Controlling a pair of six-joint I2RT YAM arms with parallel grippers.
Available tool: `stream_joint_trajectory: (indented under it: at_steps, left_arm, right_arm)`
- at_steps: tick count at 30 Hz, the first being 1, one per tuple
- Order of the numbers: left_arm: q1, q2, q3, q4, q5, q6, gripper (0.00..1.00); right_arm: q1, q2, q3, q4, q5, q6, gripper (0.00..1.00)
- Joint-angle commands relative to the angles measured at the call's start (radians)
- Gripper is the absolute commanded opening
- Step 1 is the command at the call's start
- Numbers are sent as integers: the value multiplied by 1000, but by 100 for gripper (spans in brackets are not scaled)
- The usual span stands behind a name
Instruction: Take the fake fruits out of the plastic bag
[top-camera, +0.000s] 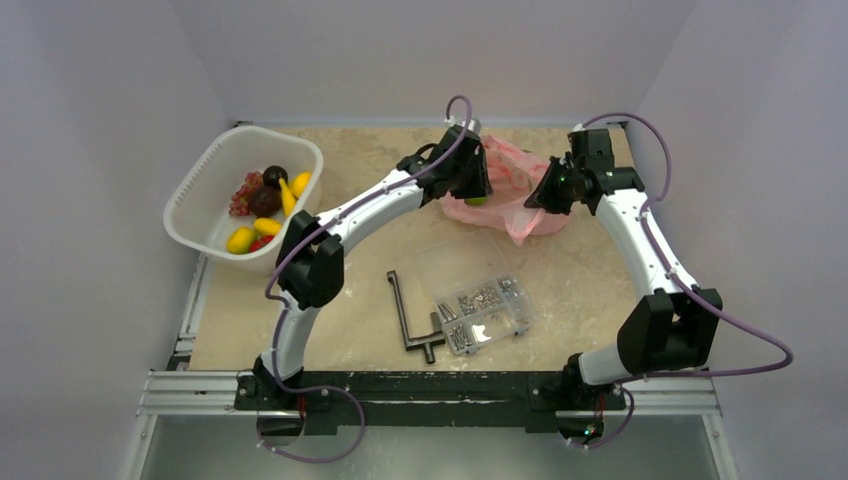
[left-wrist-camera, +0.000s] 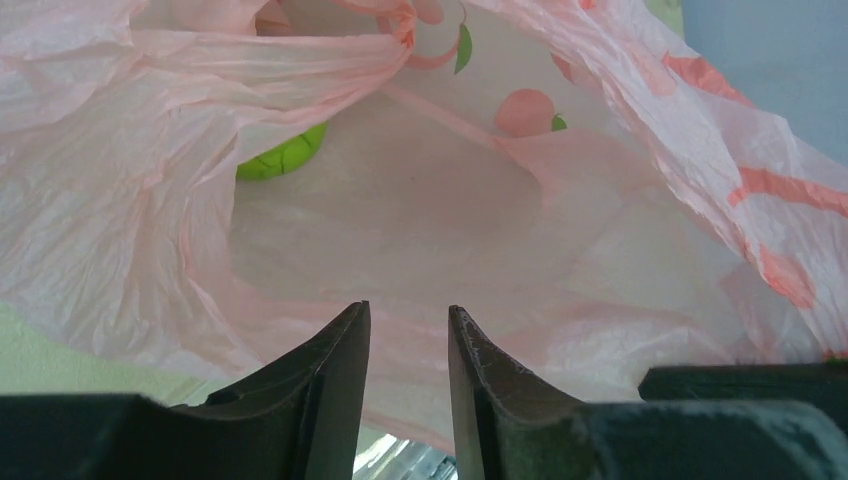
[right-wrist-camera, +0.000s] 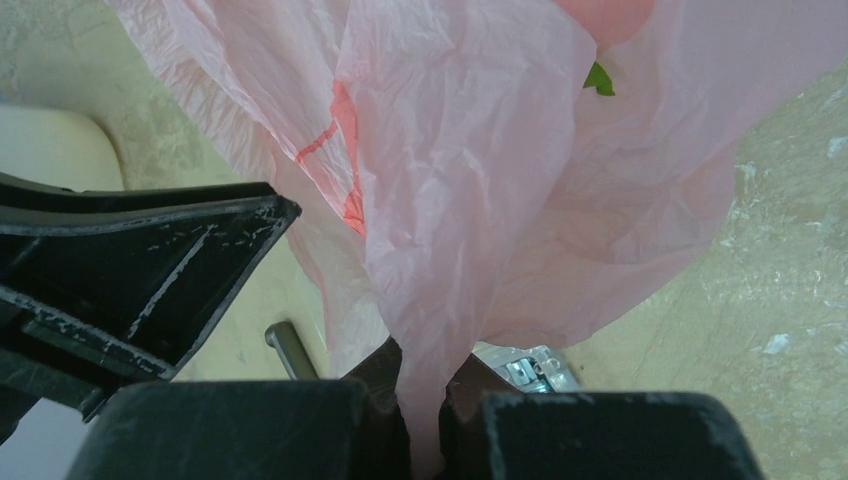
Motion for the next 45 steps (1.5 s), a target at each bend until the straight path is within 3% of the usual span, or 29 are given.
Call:
stream_joint_trajectory:
  at_steps: [1,5,14,24,29,40,45]
  left_arm:
    - [2,65,55,112,-40,83,40]
    - [3,145,131,110,-88,116,47]
    - [5,262,220,159,-190,222,42]
    - [5,265,196,157,-394,225,63]
    - [18,296,238,157,-410,179,71]
    - [57,369,330,64,-401,-40,78]
    - [81,423,375,20,-328,-181,82]
  right_arm:
    - [6,4,-14,41,-7,-9,0]
    - [6,10,-21,52,-9,-15,0]
    - [6,38,-8,49,10,-24,0]
    - [6,53,-15,45,33,-33,0]
    - [5,55,-17,46,36,-31,0]
    - [6,53,-5,35,43,-10,0]
    - [6,46,-19,37,46,7,0]
